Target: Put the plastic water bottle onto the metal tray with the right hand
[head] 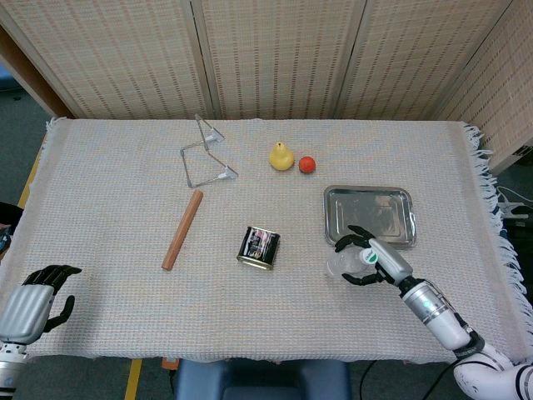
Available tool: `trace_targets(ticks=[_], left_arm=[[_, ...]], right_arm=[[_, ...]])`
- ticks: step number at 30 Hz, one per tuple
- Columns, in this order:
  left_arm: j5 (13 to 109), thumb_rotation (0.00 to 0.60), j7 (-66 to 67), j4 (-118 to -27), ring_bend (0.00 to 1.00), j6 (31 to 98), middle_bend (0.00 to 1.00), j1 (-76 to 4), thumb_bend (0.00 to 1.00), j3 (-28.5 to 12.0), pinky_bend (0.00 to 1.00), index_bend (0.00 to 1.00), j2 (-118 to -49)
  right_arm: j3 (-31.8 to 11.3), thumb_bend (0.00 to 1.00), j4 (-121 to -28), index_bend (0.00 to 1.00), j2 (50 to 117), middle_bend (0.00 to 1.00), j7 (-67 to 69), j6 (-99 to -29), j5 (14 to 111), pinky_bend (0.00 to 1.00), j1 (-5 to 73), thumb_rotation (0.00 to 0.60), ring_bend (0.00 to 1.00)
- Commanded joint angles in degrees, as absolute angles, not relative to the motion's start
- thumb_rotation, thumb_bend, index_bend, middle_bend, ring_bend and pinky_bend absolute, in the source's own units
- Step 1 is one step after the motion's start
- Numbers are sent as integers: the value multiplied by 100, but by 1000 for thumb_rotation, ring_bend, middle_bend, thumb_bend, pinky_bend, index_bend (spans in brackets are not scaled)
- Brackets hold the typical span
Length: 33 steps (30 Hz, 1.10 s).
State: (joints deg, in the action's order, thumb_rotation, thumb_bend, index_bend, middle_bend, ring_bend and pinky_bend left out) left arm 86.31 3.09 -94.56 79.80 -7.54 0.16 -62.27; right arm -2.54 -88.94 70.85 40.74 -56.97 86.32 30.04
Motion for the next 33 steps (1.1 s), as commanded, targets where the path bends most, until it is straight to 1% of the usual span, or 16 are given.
trace_targets(ticks=[1,4,6,9,11,13,14,16,18,21,26,29,31,33], left_arm=[[8644,600,315,-9462,181,7978,252,-758,520,22,233,260,-6229],[8669,600,322,-9468,180,7967,254,-765,520,35,233,260,-6231],[8681,600,320,-9468,181,7958,254,-770,520,43,233,260,-6232],[8686,600,325,-9468,180,7944,254,-776,520,50,233,260,-6234],[8686,600,325,-9469,180,7941,255,-777,520,52,233,260,-6233],[8687,600,332,-9472,180,7944,254,-776,520,53,232,260,-6233],[8689,600,335,-9473,180,7944,255,-777,520,54,233,260,-6234],[8695,600,332,-9475,181,7946,255,-775,521,59,233,260,-6234],[8695,600,328,-9471,180,7945,255,-779,520,56,233,259,-6234],[8687,600,337,-9458,181,7938,256,-782,520,54,233,260,-6246],[8708,600,374,-9462,181,7924,256,-792,522,67,233,260,-6254],[8733,600,380,-9467,181,7940,255,-790,521,74,233,260,-6257],[8731,600,375,-9469,180,7943,256,-786,521,76,233,260,-6255],[8716,600,368,-9469,181,7941,256,-786,521,71,233,260,-6253]], right_arm=[[-801,40,-9167,641,7068,303,2514,-6271,8079,81,2970,600,23],[-1142,42,-9010,642,7373,304,1088,-6881,7725,87,2936,600,28],[-1318,43,-8808,642,7620,305,309,-7279,7596,120,2933,600,58],[-1426,44,-8525,646,7874,333,-402,-7576,7470,186,2932,600,122],[-1440,45,-8459,657,7975,352,-288,-7555,7433,199,2924,600,132],[-1441,45,-8598,670,7943,369,419,-7270,7336,229,2897,600,162],[-1443,45,-8779,671,7838,376,962,-6978,7244,244,2887,600,178],[-1493,45,-9331,673,7389,385,2642,-6058,7064,261,2891,600,195],[-1593,44,-9689,674,6880,385,4341,-5121,7089,263,2938,600,196],[-1693,44,-9688,675,6526,385,6088,-4443,7526,263,2992,600,196],[-1621,44,-9488,675,6365,385,7978,-4205,8304,273,3063,600,196],[-1477,44,-9313,675,6269,388,8814,-4140,8722,298,3169,600,196],[-1371,45,-9110,675,6271,394,8758,-4189,8900,319,3227,600,198],[-1326,45,-8811,675,6416,407,7862,-4402,8832,331,3197,600,208]])
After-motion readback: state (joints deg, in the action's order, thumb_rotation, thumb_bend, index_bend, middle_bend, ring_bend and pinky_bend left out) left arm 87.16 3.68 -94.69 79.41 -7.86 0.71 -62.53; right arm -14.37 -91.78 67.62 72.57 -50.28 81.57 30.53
